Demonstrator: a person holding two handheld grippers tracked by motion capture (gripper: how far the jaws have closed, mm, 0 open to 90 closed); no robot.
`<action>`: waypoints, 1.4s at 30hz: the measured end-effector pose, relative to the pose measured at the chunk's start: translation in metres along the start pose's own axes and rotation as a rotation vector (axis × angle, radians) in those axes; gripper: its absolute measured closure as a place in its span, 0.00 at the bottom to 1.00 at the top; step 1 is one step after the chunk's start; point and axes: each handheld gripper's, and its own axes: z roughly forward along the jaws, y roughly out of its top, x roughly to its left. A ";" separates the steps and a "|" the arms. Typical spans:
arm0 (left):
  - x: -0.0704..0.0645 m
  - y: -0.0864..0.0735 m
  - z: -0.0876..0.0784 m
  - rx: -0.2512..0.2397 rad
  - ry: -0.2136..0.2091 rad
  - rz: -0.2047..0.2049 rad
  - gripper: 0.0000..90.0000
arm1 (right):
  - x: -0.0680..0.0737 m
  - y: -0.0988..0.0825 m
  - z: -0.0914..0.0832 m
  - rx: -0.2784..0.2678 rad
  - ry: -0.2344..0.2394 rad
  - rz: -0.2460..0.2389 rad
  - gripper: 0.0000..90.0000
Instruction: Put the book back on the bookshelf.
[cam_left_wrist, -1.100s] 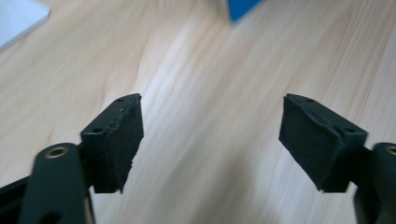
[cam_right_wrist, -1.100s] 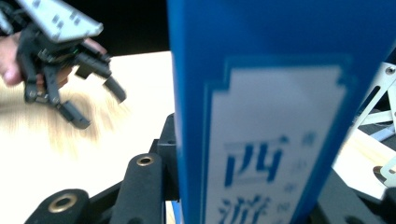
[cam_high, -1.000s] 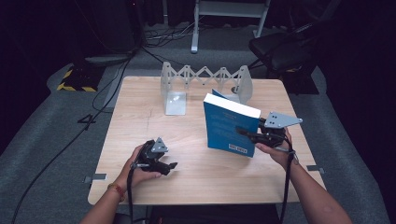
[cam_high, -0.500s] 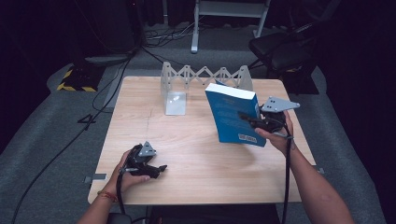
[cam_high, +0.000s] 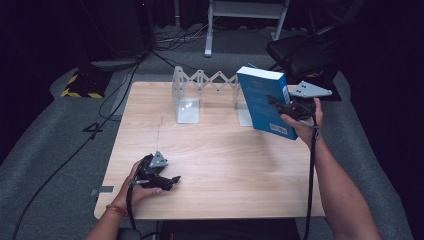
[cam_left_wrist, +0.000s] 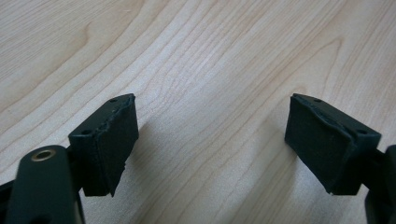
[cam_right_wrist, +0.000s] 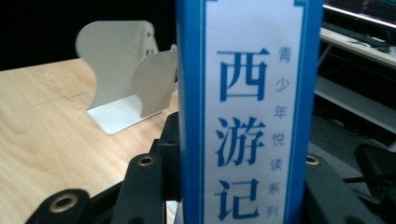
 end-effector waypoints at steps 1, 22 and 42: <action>0.000 0.000 0.000 0.001 0.006 0.001 0.18 | -0.002 0.002 0.002 0.004 -0.009 0.011 0.69; 0.000 0.000 0.000 0.003 -0.005 0.004 0.17 | -0.015 0.022 0.061 0.038 -0.111 0.081 0.69; 0.000 0.000 0.000 0.000 -0.045 0.044 0.18 | -0.013 0.026 0.117 0.026 -0.236 0.159 0.69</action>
